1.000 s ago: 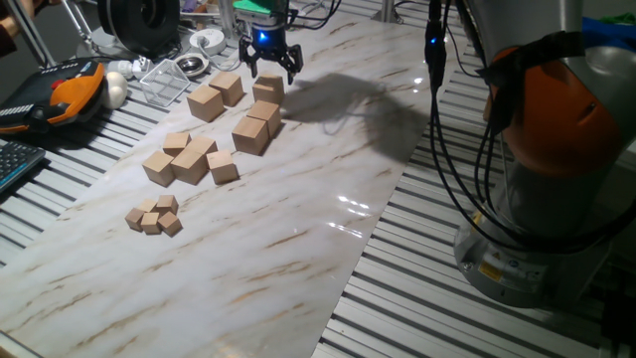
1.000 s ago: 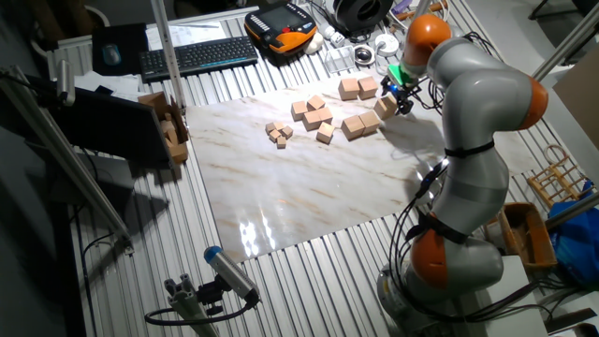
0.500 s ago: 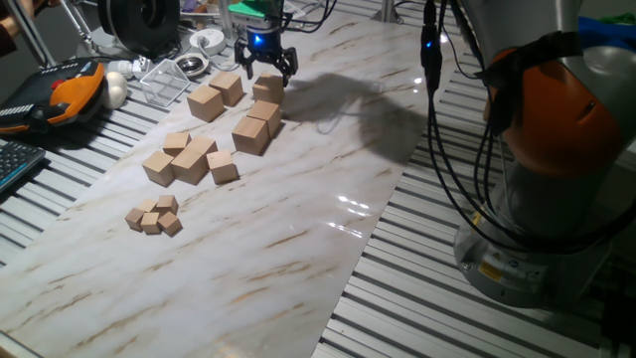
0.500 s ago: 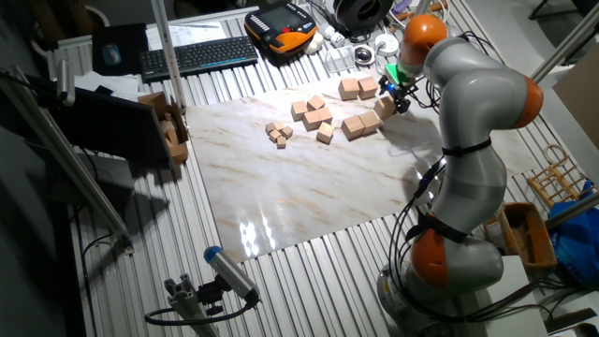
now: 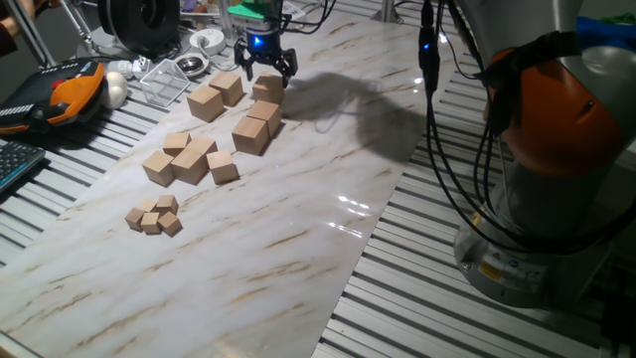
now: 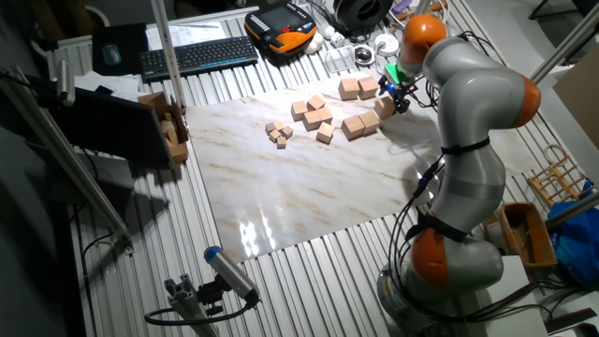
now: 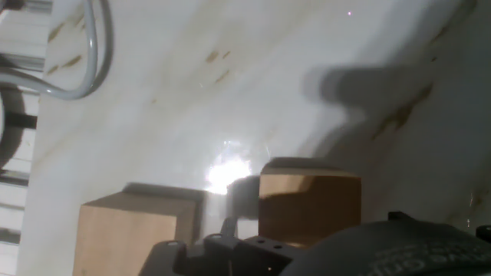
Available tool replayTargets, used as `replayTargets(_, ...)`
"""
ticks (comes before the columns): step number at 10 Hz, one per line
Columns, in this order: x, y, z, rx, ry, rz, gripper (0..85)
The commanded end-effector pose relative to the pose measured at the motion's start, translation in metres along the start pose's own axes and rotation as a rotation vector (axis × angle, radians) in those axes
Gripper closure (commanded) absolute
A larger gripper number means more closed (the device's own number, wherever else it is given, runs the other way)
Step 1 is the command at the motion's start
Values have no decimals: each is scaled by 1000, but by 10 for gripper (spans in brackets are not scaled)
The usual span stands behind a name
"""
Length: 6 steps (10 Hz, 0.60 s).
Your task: Stack the blocks into a pyramid shape
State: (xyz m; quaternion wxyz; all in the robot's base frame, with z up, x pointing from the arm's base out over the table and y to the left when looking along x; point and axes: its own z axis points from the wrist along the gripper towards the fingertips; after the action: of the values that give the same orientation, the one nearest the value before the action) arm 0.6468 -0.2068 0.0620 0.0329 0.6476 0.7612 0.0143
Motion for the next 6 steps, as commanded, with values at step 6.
replayTargets(6,-2,-2,10,16,36,40,0)
